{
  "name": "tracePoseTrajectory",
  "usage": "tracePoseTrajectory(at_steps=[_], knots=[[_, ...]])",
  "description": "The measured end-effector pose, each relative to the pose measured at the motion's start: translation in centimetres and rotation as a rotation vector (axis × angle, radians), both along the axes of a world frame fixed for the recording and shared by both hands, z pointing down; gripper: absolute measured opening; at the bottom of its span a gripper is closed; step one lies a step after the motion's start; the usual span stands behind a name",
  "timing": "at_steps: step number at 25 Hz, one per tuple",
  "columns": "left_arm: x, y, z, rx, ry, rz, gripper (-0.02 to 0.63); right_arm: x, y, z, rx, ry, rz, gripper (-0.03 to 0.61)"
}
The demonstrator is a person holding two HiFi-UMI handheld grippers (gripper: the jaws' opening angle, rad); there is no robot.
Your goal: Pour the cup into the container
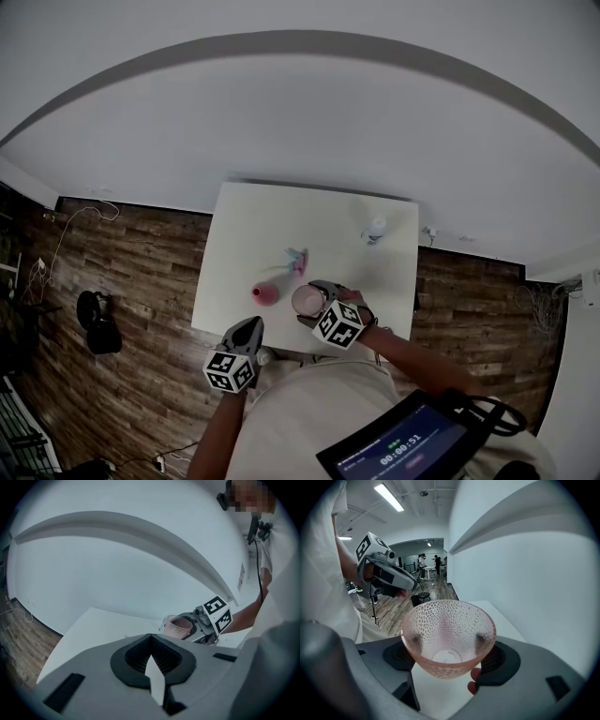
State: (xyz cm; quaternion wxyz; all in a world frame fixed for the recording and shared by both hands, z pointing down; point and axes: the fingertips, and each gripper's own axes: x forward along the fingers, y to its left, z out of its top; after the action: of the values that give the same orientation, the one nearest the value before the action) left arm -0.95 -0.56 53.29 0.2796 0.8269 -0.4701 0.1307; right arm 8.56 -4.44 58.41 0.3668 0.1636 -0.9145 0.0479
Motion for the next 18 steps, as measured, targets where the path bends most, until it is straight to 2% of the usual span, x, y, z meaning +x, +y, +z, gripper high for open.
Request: tracePoseTrajectory(at_steps=[18], knots=[[0.4, 0.0, 1.5, -0.037, -0.036, 0.037, 0.009, -0.2, -0.6, 3.3, -0.007, 0.004, 0.011, 0.379]])
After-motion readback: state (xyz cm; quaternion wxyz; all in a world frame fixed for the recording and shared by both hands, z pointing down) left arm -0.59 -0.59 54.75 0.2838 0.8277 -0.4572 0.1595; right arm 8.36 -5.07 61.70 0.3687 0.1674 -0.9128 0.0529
